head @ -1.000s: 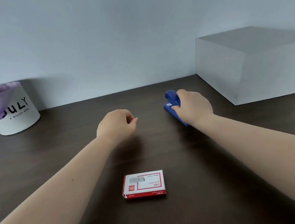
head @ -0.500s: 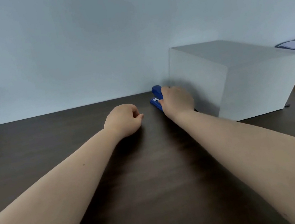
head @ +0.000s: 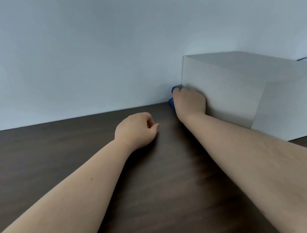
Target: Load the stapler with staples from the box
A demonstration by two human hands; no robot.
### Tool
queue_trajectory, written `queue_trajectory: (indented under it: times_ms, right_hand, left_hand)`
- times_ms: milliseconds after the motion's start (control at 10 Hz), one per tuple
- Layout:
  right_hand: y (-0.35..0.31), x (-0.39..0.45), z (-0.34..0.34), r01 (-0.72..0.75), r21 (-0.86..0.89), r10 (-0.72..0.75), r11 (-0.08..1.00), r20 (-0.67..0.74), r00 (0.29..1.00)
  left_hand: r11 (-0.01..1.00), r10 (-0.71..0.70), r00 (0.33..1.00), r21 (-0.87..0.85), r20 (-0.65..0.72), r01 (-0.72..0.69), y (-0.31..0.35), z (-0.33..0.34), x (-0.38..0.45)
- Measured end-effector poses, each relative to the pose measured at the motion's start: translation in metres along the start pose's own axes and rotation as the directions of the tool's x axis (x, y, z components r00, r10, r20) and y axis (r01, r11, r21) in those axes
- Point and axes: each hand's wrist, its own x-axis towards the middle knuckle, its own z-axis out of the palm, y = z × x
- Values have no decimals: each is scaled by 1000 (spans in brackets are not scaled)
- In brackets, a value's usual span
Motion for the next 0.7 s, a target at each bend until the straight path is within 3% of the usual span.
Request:
queue_trajectory:
  times_ms: [700]
  right_hand:
    - [7,-26,-14,129,21,-128,991,-21,992]
  left_hand:
    - [999,15,1000,34,0,-15,8,-8,-12]
